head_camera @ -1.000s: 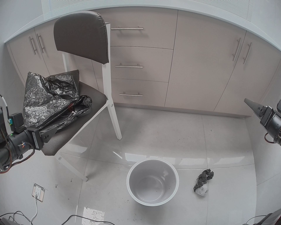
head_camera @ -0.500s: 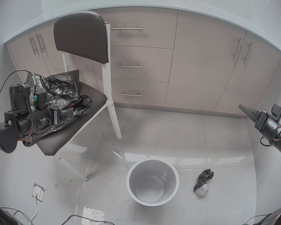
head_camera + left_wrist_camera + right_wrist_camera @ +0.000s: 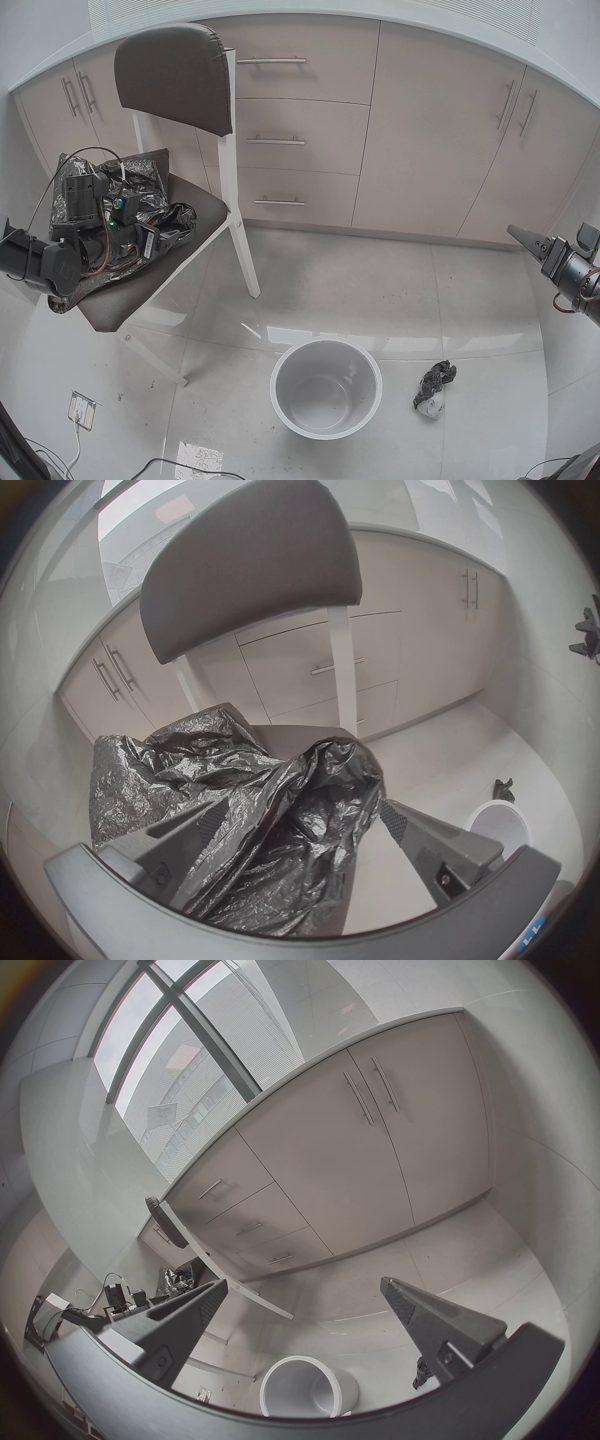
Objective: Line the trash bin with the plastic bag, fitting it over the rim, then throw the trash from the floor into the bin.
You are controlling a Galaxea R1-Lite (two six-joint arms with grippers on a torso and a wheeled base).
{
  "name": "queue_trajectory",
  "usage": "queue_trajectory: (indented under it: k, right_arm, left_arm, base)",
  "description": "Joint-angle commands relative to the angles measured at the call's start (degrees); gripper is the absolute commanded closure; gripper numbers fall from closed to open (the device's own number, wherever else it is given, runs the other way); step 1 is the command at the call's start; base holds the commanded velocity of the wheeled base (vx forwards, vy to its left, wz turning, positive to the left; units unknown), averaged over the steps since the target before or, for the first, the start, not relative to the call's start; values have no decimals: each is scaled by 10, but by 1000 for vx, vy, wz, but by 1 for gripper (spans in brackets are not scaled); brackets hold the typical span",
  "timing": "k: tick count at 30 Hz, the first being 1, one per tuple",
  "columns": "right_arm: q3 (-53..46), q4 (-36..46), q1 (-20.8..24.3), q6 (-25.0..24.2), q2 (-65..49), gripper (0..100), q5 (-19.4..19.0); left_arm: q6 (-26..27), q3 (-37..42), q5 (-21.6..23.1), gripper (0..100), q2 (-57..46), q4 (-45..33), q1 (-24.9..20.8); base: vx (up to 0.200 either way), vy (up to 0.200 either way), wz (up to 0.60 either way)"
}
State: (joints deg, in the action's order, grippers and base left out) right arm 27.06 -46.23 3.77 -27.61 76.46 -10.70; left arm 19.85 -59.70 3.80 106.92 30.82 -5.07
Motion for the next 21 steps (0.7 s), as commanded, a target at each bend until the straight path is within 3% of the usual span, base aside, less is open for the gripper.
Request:
queue_trajectory:
  k: [1,21]
  right_arm:
    - [0,0,0,-1,-2,0,0]
    - [0,0,-1,-1,-2,0,0]
  left_arm:
    - [1,-9,0,0,17,0,3]
    - [18,-76,-27,0,80,0,28]
  base:
    - [0,0,0]
    - [0,0,0]
